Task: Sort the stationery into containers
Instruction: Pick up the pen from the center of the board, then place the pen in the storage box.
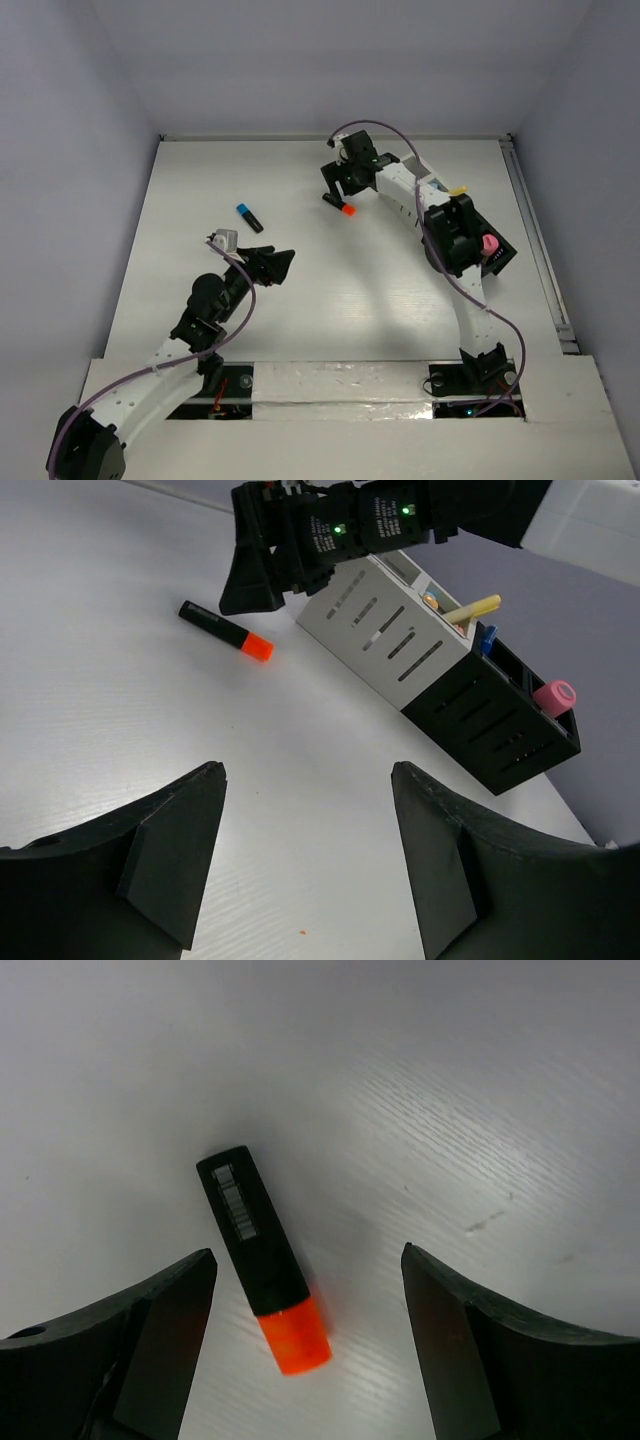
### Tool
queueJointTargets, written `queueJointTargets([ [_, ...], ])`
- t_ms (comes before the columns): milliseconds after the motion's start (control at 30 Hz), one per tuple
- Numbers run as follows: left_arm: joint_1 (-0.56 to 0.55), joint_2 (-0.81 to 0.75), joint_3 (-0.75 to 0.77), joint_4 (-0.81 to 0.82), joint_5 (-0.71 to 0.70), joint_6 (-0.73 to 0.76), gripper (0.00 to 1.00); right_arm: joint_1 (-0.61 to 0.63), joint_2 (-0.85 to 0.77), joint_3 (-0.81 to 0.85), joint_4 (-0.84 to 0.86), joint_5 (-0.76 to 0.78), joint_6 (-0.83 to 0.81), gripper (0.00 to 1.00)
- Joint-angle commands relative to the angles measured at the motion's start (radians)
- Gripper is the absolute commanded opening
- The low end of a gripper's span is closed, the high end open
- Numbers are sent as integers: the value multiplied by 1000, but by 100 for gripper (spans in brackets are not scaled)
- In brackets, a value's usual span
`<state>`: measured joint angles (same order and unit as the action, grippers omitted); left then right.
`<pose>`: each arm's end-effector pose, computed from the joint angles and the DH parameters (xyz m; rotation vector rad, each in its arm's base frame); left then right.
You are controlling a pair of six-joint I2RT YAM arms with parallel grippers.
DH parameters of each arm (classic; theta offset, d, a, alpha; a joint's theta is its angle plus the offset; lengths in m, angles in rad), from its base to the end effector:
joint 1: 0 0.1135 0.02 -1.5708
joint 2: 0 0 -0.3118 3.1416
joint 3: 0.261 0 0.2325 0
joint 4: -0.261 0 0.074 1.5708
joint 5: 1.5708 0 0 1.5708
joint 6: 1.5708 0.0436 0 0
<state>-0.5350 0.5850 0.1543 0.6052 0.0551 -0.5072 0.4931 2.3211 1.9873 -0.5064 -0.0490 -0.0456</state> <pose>0.0891 -0.0556 0.2668 0.0681 1.4559 -0.8990 0.4772 0.2589 0.2371 -0.6677 2.3331 0.2639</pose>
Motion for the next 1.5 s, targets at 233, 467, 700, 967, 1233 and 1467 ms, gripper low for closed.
queueJointTargets([
  [233, 0, 22, 25, 67, 26, -4, 64, 68, 213, 272, -129, -31, -94, 70],
  [467, 0, 18, 24, 68, 26, -4, 63, 99, 218, 274, -61, 43, -60, 6],
  [700, 0, 27, 24, 68, 19, -4, 63, 99, -142, -23, 352, 91, 117, 0],
  [967, 0, 27, 24, 73, 29, -5, 63, 42, -474, -301, 703, 360, 93, 0],
  [1233, 0, 6, 22, 68, 35, -7, 63, -109, -532, -427, 776, 428, 154, 0],
  [1467, 0, 6, 22, 67, 34, -7, 63, -183, -503, -473, 813, 403, 164, 0],
])
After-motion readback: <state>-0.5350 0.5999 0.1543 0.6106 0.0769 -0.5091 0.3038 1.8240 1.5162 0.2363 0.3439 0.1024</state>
